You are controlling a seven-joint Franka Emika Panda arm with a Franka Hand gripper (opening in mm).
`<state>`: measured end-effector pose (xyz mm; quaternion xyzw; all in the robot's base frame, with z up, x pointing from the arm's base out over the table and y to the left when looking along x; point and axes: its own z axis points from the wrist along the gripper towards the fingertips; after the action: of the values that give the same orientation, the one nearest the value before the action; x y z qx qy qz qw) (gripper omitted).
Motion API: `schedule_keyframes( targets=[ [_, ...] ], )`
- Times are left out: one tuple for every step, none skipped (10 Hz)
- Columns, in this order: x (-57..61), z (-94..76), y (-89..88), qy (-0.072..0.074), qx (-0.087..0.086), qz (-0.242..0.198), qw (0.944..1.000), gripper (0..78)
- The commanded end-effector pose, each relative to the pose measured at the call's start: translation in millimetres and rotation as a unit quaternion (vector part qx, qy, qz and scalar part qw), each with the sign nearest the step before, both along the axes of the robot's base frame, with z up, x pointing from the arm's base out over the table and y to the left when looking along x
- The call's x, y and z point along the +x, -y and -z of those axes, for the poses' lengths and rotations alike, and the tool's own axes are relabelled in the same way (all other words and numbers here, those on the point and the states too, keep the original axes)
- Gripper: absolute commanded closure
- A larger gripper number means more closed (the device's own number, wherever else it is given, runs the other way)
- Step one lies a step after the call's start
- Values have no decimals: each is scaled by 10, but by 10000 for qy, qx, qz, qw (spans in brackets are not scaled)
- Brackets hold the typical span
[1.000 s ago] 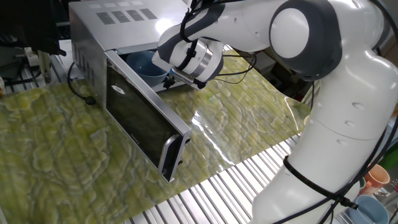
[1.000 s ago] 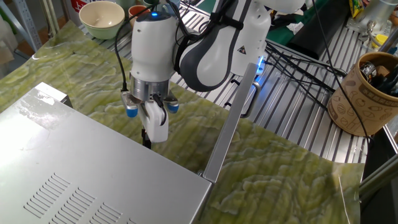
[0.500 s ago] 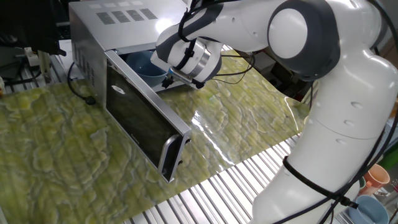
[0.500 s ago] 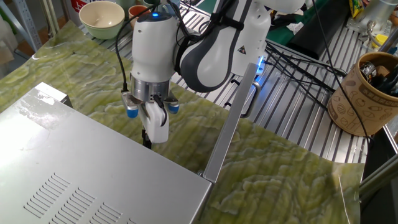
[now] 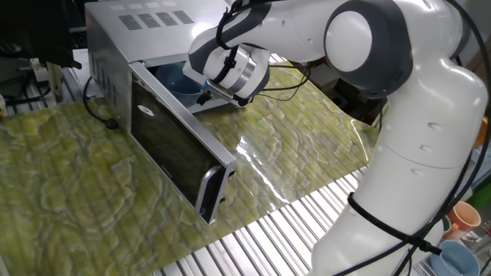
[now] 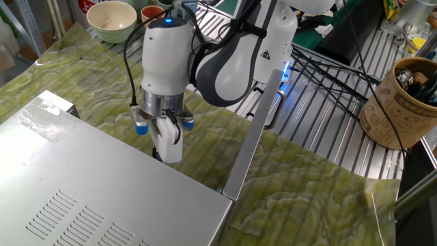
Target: Put the bowl into the microwave
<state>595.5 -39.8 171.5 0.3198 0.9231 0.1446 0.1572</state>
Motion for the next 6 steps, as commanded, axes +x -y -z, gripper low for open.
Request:
schedule_keyframes(
  targets=[
    [57,-15,16,29,-6,-2,10000,764],
    [68,-16,20,33,-5,1,10000,764],
    [98,-10,22,42,-8,-4,10000,764],
    [111,-5,22,51,-7,-3,10000,764],
    [130,-2,24,69,-11,3,10000,764],
    [147,-6,33,78,-13,5,10000,764]
  ],
)
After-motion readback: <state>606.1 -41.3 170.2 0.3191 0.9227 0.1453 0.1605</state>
